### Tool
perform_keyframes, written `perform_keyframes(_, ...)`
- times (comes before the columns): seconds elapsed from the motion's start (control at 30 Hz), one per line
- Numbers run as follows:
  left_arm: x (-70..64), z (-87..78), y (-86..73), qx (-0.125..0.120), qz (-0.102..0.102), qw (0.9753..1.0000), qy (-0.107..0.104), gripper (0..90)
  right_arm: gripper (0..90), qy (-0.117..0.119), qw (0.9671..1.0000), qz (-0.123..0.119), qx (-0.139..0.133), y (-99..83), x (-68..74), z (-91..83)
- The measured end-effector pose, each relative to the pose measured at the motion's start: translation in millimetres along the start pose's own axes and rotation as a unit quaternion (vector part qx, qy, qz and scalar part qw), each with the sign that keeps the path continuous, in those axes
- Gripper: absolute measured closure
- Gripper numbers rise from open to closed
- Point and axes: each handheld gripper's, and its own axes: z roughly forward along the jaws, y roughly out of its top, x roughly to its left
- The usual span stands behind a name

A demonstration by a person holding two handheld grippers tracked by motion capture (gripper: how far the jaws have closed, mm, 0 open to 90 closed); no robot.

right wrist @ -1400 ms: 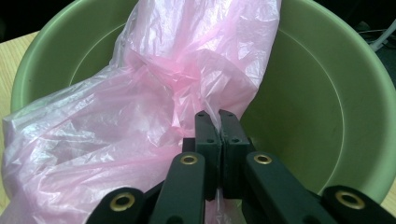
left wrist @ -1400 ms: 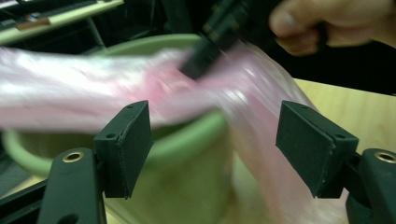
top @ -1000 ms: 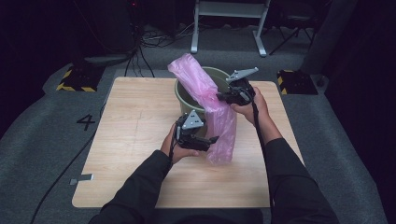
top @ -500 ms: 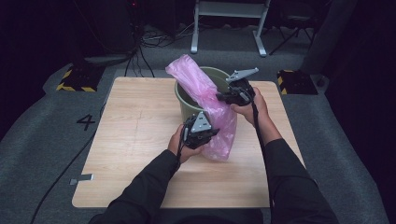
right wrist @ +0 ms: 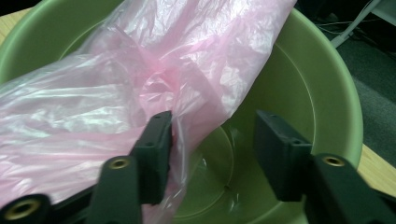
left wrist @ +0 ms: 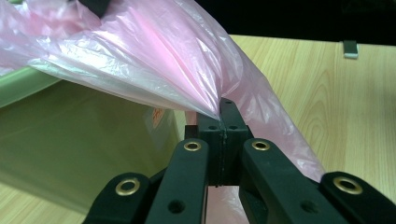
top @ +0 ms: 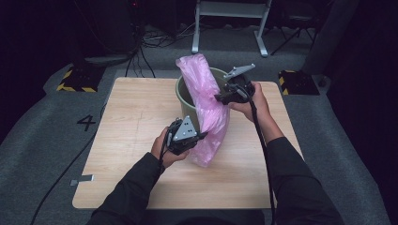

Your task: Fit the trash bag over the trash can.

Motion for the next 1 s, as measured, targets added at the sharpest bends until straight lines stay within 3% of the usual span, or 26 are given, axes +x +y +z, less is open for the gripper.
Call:
perform_keyframes(0.13,0.7,-1.4,-0.5,0.0,0.001,1.0,-0.007,89.9,40.7,-0.004,0.9998,0.006,-0.017,11.0,1.0,-2.9)
perform_keyframes(0.17,0.4,0.0,0.2,0.008,0.008,0.9999,-0.012,90.0,40.2,0.007,0.9992,0.024,-0.03,15.2,0.2,-4.5)
perform_keyframes(0.27,-0.7,4.6,2.1,0.03,0.024,0.999,-0.025,90.0,38.0,0.016,0.998,0.043,-0.043,18.4,-2.8,-3.5)
perform_keyframes(0.47,-1.4,7.8,4.4,0.036,0.028,0.9983,-0.036,90.0,41.6,-0.002,0.9973,0.046,-0.057,26.8,-2.2,2.2)
perform_keyframes(0.5,-1.8,7.5,4.7,0.034,0.028,0.9983,-0.037,90.0,41.6,-0.01,0.9978,0.038,-0.053,28.9,-0.3,4.8)
perform_keyframes(0.63,0.1,3.3,4.7,0.029,0.032,0.9983,-0.039,90.0,51.0,-0.042,0.9989,-0.022,0.005,38.8,16.9,21.6)
perform_keyframes(0.67,0.1,3.3,4.7,0.029,0.032,0.9983,-0.039,90.0,51.0,-0.042,0.9989,-0.022,0.005,38.8,16.9,21.6)
perform_keyframes(0.7,1.4,-1.1,5.0,0.019,0.031,0.9988,-0.034,90.0,60.0,-0.051,0.9966,-0.05,0.04,40.8,21.0,28.1)
perform_keyframes(0.73,1.4,-1.1,5.0,0.019,0.031,0.9988,-0.034,90.0,60.0,-0.051,0.9966,-0.05,0.04,40.8,21.0,28.1)
perform_keyframes(0.77,2.5,-7.7,5.9,0.004,0.03,0.9992,-0.025,90.0,67.1,-0.051,0.9944,-0.062,0.069,40.6,21.5,33.9)
perform_keyframes(0.8,2.5,-7.7,5.9,0.004,0.03,0.9992,-0.025,90.0,67.1,-0.051,0.9944,-0.062,0.069,40.6,21.5,33.9)
perform_keyframes(0.83,3.1,-15.1,7.2,-0.011,0.026,0.9994,-0.017,90.0,71.8,-0.041,0.9937,-0.062,0.084,38.8,19.5,36.6)
perform_keyframes(1.0,8.2,-29.6,11.6,-0.037,0.023,0.999,0.006,89.9,76.9,-0.025,0.9929,-0.054,0.102,34.0,14.8,39.3)
